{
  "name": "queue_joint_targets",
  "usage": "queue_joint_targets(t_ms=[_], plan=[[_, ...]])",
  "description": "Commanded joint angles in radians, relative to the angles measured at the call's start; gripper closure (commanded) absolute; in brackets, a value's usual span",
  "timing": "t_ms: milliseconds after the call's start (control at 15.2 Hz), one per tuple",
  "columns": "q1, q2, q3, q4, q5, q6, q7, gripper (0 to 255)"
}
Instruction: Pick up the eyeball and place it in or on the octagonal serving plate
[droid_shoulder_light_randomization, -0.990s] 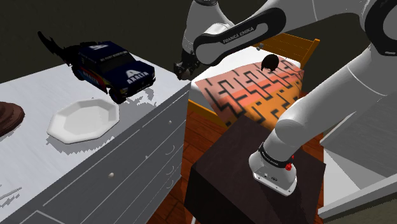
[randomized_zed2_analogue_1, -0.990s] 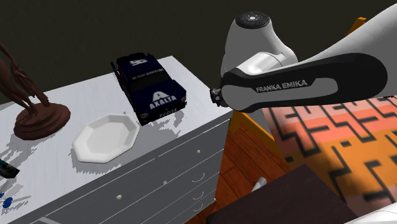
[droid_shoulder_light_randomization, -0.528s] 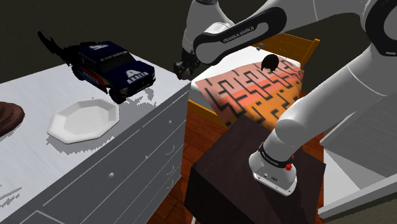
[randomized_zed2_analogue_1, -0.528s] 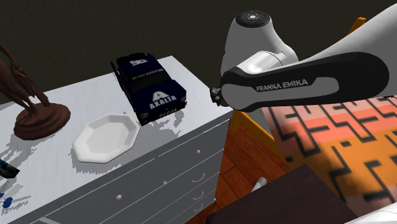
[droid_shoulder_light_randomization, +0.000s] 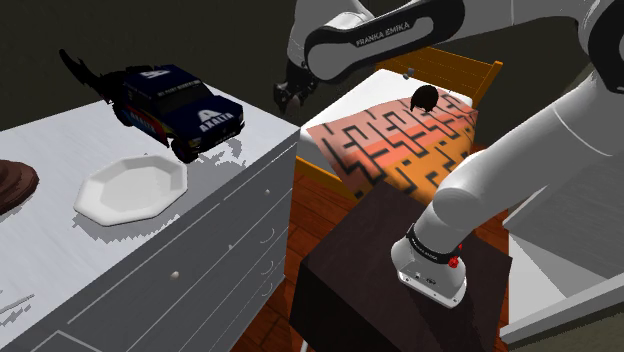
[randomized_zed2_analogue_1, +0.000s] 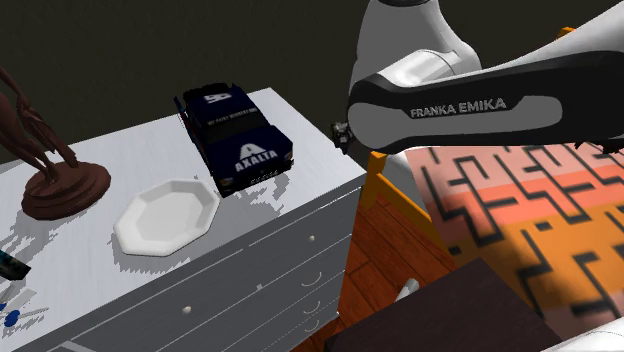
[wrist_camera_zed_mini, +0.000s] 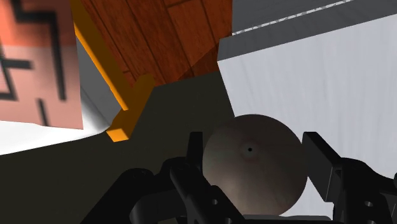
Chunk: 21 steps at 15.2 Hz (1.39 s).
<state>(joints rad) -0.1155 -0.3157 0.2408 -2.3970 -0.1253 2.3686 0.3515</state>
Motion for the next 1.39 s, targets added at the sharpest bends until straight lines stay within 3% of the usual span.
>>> queue_joint_targets(t_ms=[0,462,1320], plan=[[0.003,-0.011,-0.003,0.019,0.006,-0.029,-0.007,255],[0.007,-0.036,-0.01,0.08,0.02,-0.114,-0.027,255],[0.08,0.153,0.245,0.298,-0.077,-0.207,0.347,255]])
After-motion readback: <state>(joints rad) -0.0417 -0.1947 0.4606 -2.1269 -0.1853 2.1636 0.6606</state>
